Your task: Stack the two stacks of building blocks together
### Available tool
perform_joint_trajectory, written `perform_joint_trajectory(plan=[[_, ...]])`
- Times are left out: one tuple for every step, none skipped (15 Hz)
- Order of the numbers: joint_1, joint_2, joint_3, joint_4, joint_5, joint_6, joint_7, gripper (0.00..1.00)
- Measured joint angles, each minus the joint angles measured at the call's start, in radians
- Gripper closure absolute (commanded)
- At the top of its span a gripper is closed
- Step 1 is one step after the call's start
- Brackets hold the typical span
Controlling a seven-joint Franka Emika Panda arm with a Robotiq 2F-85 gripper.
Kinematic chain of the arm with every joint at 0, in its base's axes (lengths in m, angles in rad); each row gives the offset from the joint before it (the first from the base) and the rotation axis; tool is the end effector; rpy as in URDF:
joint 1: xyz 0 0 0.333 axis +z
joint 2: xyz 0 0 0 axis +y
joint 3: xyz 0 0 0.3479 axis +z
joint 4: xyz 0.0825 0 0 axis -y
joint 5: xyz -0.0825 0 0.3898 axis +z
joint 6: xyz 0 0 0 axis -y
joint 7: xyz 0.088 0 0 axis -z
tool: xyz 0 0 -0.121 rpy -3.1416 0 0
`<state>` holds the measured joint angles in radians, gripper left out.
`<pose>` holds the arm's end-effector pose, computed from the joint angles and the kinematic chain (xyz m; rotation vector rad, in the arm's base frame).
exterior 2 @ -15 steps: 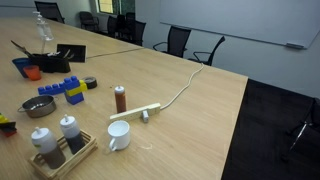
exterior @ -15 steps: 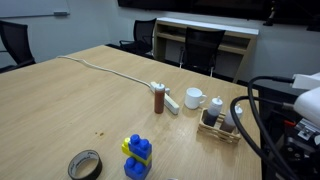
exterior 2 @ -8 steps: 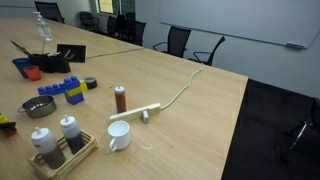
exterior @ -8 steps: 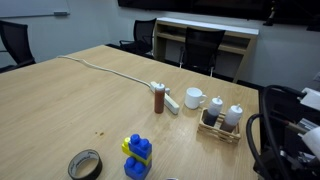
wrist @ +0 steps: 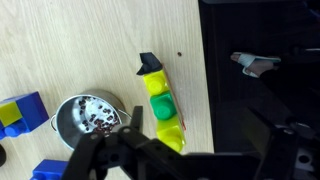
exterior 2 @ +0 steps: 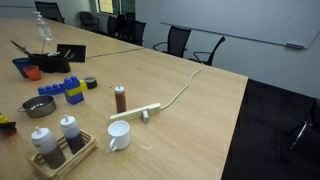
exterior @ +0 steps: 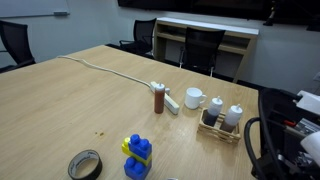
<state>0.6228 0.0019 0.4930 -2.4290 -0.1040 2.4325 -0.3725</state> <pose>0.2157 0.4380 0.3184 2.1816 2.1737 0.0401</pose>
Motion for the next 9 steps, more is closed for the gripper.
perform_joint_trajectory(plan=[[0.000,0.015,0.000,-0.001,0.000,0.030,-0.024,0.00],[0.000,0.033,0.000,-0.001,0.001,0.066,-0.050,0.00],[0.000,0.055,0.001,-0.001,0.001,0.105,-0.078,0.00],[0.000,0.077,0.001,0.000,0.001,0.141,-0.104,0.00],[0.000,0.099,0.002,0.000,0.001,0.166,-0.124,0.00],[-0.001,0.120,0.004,0.001,0.001,0.180,-0.138,0.00],[-0.001,0.139,0.006,0.001,-0.002,0.187,-0.141,0.00],[-0.001,0.154,0.006,0.001,-0.009,0.186,-0.131,0.00],[-0.002,0.165,0.006,0.001,-0.013,0.186,-0.122,0.00]])
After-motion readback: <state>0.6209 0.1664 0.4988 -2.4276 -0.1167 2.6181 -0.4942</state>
